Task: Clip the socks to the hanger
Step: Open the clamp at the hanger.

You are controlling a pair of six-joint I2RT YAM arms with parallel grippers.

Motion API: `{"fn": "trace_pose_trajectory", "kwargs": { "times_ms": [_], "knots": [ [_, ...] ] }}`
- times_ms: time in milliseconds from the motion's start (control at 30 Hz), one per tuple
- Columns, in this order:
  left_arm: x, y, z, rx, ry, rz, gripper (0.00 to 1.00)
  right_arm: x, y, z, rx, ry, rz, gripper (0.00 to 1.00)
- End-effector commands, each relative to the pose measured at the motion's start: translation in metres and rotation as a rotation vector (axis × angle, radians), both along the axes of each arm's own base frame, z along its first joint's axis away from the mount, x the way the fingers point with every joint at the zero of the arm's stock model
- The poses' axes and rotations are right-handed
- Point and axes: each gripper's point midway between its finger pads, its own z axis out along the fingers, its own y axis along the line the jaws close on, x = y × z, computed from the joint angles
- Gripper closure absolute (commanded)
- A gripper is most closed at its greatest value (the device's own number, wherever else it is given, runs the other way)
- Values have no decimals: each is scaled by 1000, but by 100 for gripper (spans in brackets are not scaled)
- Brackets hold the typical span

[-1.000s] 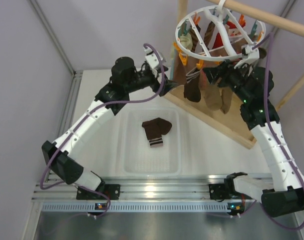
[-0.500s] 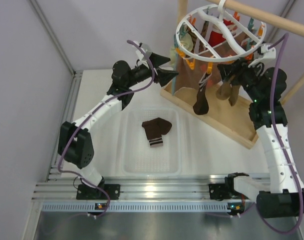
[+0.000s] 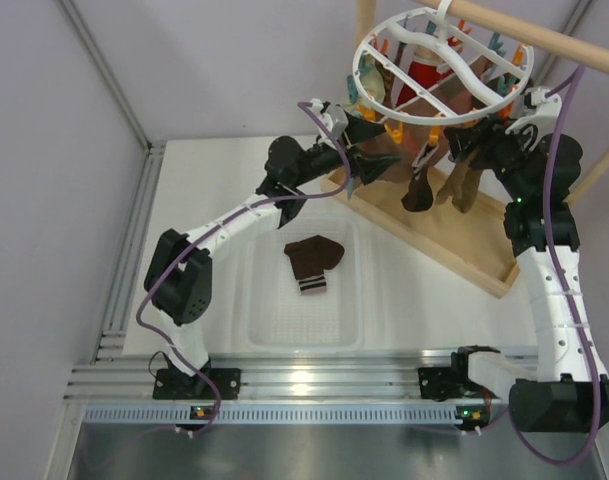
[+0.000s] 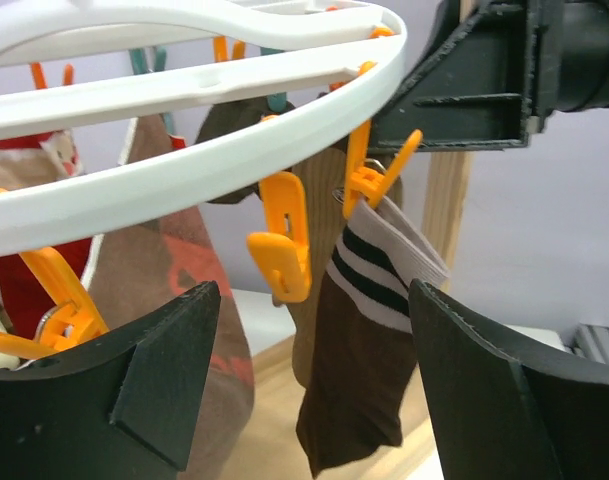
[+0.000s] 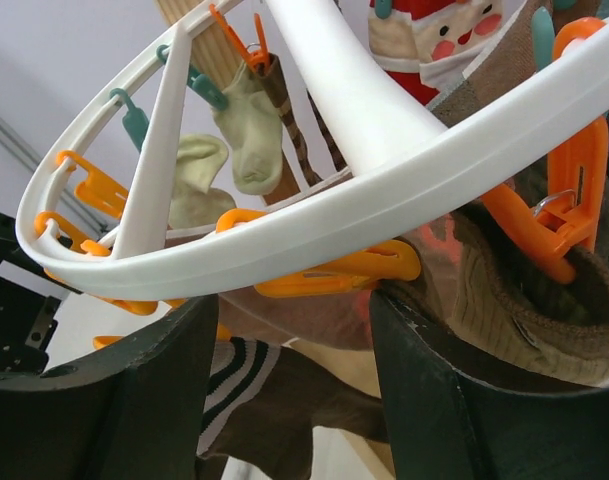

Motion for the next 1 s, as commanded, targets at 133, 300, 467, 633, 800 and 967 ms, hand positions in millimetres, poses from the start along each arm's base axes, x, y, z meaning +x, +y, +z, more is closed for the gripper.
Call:
{"fn": "trace_pose_trajectory", "kwargs": {
  "times_ms": [133,300,467,633,800,967],
  "knots": [
    [14,-10,37,-114,-97,134,30,3,-7,8,-7,-40,-8,39],
    [8,-31,32,-111,-86,116,38,7,-9,11,-5,-45,-10,39],
    [6,-47,29,-115,-85,122,45,11,-9,16,-1,-52,0,39],
    [4,-47,36,-114,-84,144,64,18,-15,18,4,-53,-10,39],
    [8,-42,36,-65,-63,189,89,14,-18,17,8,-45,-7,38],
    [12,-34,25,105,-4,251,100,-13,-11,25,-45,-51,45,26]
  ]
}}
